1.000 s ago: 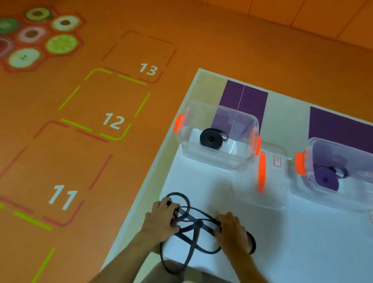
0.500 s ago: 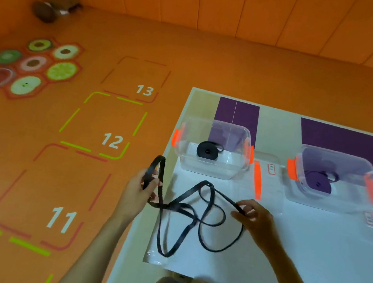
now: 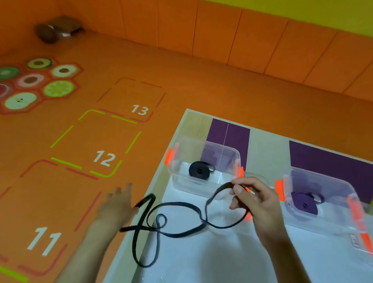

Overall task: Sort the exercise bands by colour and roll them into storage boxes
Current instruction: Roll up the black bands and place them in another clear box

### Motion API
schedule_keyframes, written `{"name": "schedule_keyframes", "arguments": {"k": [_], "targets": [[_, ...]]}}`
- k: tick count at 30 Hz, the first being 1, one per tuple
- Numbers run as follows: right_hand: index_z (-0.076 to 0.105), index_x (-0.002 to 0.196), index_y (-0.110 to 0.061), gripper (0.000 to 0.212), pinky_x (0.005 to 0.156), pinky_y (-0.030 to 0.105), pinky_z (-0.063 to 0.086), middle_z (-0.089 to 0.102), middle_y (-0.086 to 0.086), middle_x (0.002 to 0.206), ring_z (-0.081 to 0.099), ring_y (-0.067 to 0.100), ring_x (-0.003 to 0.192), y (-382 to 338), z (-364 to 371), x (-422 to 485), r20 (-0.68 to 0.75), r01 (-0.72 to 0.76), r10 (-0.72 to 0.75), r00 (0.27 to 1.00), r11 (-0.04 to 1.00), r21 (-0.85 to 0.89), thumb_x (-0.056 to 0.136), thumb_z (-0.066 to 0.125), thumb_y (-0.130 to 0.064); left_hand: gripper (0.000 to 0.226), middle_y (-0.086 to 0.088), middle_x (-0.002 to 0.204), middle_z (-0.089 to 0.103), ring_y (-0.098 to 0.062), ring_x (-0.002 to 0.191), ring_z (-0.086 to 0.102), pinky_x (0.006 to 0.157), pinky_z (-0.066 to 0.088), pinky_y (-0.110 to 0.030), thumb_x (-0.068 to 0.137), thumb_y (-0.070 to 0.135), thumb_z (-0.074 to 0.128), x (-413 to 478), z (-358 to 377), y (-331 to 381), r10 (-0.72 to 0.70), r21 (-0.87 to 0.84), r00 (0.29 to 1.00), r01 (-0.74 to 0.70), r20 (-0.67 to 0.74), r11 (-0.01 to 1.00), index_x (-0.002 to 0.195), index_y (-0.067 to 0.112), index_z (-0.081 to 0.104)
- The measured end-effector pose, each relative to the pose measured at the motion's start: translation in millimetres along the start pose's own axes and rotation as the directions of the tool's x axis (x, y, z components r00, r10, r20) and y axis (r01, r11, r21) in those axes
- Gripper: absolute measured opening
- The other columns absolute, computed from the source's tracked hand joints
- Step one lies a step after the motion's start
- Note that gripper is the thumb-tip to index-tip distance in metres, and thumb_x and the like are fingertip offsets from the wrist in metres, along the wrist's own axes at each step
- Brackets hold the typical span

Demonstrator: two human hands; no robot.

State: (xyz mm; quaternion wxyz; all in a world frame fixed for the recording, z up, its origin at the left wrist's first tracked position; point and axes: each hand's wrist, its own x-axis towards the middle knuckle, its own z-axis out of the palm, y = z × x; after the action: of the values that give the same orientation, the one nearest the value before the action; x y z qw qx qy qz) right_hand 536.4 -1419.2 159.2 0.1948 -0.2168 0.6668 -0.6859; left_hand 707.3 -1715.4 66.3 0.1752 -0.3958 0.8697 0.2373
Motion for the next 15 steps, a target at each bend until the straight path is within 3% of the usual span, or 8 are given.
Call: {"name": "schedule_keyframes", "arguments": {"k": [2, 4, 6, 9, 11, 13, 15], "targets": [[0.075, 0.099, -0.008, 0.015, 0.07, 0.034, 0.059, 0.072, 0.015, 0.085, 0.064, 0.029, 0.065, -8, 10, 1, 0.045, -0.012, 0.01, 0.999, 0.999, 0.041, 0.09, 0.069, -0.018, 0.083, 0.004, 0.166, 0.033, -0.02, 0.151, 0.033, 0.118, 0.038, -0.04, 0.096, 0.042, 0.072, -14, -5, 24, 0.192, -0.122, 0.981, -0.189, 0.012, 0.974, 0.163, 0.033, 0.024], [0.077, 0.096, -0.011, 0.014, 0.07, 0.033, 0.057, 0.073, 0.018, 0.087, 0.064, 0.029, 0.067, -15, 20, 3, 0.094, -0.021, 0.013, 0.995, 0.997, 0.078, 0.088, 0.07, -0.02, 0.094, 0.023, 0.165, 0.027, 0.002, 0.149, 0.027, 0.118, 0.03, -0.026, 0.087, 0.045, 0.084, -36, -18, 61, 0.474, -0.433, 0.874, -0.389, 0.105, 0.813, 0.161, 0.045, 0.026], [0.077, 0.096, -0.01, 0.013, 0.07, 0.034, 0.057, 0.073, 0.022, 0.087, 0.065, 0.03, 0.067, -23, 30, 6, 0.129, -0.023, 0.009, 0.992, 0.994, 0.107, 0.089, 0.07, -0.017, 0.098, 0.034, 0.159, 0.034, 0.013, 0.145, 0.031, 0.115, 0.035, -0.019, 0.081, 0.043, 0.09, -49, -22, 93, 0.645, -0.563, 0.75, -0.473, 0.148, 0.678, 0.156, 0.055, 0.028], [0.075, 0.102, -0.003, 0.016, 0.071, 0.037, 0.059, 0.073, 0.025, 0.087, 0.068, 0.031, 0.068, -34, 38, 12, 0.135, -0.002, -0.017, 0.991, 0.99, 0.139, 0.089, 0.069, -0.011, 0.072, 0.026, 0.137, 0.061, 0.008, 0.126, 0.055, 0.1, 0.049, -0.021, 0.082, 0.039, 0.088, -44, -15, 119, 0.702, -0.543, 0.698, -0.539, 0.14, 0.644, 0.14, 0.051, 0.048], [0.076, 0.105, -0.006, 0.016, 0.073, 0.039, 0.06, 0.075, 0.021, 0.09, 0.07, 0.031, 0.071, -40, 36, 17, 0.092, 0.014, -0.026, 0.995, 0.992, 0.129, 0.091, 0.07, -0.008, 0.035, 0.012, 0.107, 0.073, 0.001, 0.091, 0.063, 0.08, 0.046, -0.019, 0.089, 0.038, 0.083, -36, -14, 122, 0.687, -0.541, 0.716, -0.533, 0.122, 0.651, 0.119, 0.036, 0.066], [0.078, 0.106, -0.011, 0.016, 0.076, 0.038, 0.061, 0.075, 0.02, 0.092, 0.072, 0.031, 0.076, -43, 27, 21, 0.002, 0.022, -0.022, 1.0, 0.992, 0.123, 0.096, 0.068, -0.005, 0.015, 0.001, 0.082, 0.07, -0.006, 0.068, 0.056, 0.066, 0.04, -0.018, 0.095, 0.036, 0.077, -30, -16, 117, 0.669, -0.563, 0.739, -0.521, 0.079, 0.642, 0.094, 0.023, 0.069], [0.078, 0.109, -0.012, 0.019, 0.085, 0.039, 0.062, 0.076, 0.02, 0.094, 0.074, 0.033, 0.087, -40, 14, 25, -0.098, 0.008, 0.004, 0.995, 0.992, 0.124, 0.099, 0.064, -0.004, 0.019, 0.004, 0.071, 0.06, -0.009, 0.062, 0.054, 0.063, 0.041, -0.019, 0.098, 0.036, 0.075, -29, -22, 111, 0.659, -0.595, 0.752, -0.528, 0.005, 0.607, 0.082, 0.033, 0.064]]}}
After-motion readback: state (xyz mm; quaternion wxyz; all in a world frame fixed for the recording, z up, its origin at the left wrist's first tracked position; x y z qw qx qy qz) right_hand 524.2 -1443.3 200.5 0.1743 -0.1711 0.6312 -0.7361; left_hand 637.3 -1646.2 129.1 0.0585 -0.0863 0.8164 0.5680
